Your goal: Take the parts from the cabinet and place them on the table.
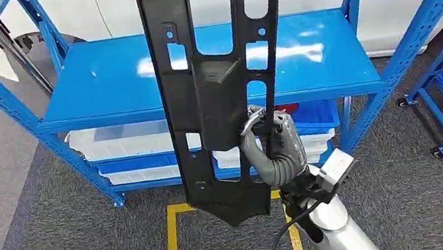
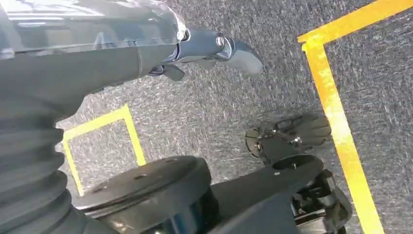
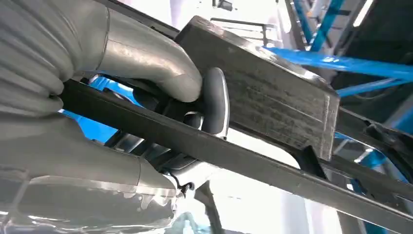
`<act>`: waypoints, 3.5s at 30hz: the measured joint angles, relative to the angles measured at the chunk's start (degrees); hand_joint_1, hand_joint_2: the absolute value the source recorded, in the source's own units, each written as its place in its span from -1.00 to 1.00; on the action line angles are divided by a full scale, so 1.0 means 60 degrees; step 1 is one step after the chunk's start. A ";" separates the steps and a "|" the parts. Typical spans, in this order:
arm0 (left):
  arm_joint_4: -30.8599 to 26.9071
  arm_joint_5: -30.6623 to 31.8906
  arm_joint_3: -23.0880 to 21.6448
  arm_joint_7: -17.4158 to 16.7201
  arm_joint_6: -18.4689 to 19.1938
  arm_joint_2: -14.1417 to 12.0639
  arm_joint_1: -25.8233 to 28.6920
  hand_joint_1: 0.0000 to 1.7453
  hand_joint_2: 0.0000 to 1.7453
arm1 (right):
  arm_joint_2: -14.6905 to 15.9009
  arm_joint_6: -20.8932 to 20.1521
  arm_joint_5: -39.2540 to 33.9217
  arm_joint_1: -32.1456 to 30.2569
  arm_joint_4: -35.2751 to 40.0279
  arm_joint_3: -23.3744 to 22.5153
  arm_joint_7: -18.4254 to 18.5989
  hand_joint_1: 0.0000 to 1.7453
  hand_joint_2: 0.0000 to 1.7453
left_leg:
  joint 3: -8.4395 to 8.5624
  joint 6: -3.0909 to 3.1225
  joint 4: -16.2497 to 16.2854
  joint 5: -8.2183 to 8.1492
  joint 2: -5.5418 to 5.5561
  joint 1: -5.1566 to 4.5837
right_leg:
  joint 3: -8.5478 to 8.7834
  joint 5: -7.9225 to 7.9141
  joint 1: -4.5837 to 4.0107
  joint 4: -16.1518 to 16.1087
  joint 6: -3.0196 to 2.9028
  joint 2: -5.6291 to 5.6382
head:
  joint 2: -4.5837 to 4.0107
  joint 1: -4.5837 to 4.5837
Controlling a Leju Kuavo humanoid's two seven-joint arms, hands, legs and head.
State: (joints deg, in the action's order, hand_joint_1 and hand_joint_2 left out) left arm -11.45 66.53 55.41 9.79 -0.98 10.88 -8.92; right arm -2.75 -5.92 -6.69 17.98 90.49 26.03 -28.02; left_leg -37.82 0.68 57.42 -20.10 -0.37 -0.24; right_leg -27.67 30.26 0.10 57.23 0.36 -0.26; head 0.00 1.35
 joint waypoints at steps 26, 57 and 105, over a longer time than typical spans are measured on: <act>0.0000 -0.0375 0.0426 0.0179 -0.0659 -0.0350 0.0458 -1.00 1.00 | 0.0022 -0.0197 0.0284 0.0035 -0.1118 -0.0153 -0.0470 0.98 1.00 | 0.0918 0.0126 -0.0211 -0.0813 0.0014 0.0034 | -0.2062 -0.0440 0.0090 0.2368 0.0127 -0.0021 | 0.0000 -0.0004; 0.0000 0.0077 0.0430 -0.0051 -0.0594 -0.0477 0.0219 -1.00 1.00 | -0.0066 -0.0259 0.0459 -0.1119 -0.0076 -0.0896 -0.0124 0.98 1.00 | 0.1056 -0.0004 -0.0056 -0.1022 -0.0576 0.0206 | -0.1705 -0.0291 0.0104 0.1823 0.0192 0.0010 | 0.0000 -0.0007; -0.0004 0.0299 0.0204 0.0004 -0.0608 -0.0287 0.0348 -1.00 1.00 | -0.0058 -0.0120 0.0317 -0.2190 0.1272 -0.1377 -0.0218 0.98 1.00 | 0.1187 -0.0232 0.0211 -0.1269 0.0802 0.0237 | -0.1140 -0.0951 0.0027 0.0158 -0.0311 0.1046 | 0.0000 -0.0004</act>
State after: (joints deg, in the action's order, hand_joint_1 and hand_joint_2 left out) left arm -11.47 68.32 56.63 9.81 -4.63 9.16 -6.83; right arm -3.10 -6.64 -4.79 4.84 98.12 17.77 -29.33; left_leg -30.69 -0.71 58.69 -27.72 4.45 1.18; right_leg -34.51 24.56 0.26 58.18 -1.51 6.01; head 0.00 1.33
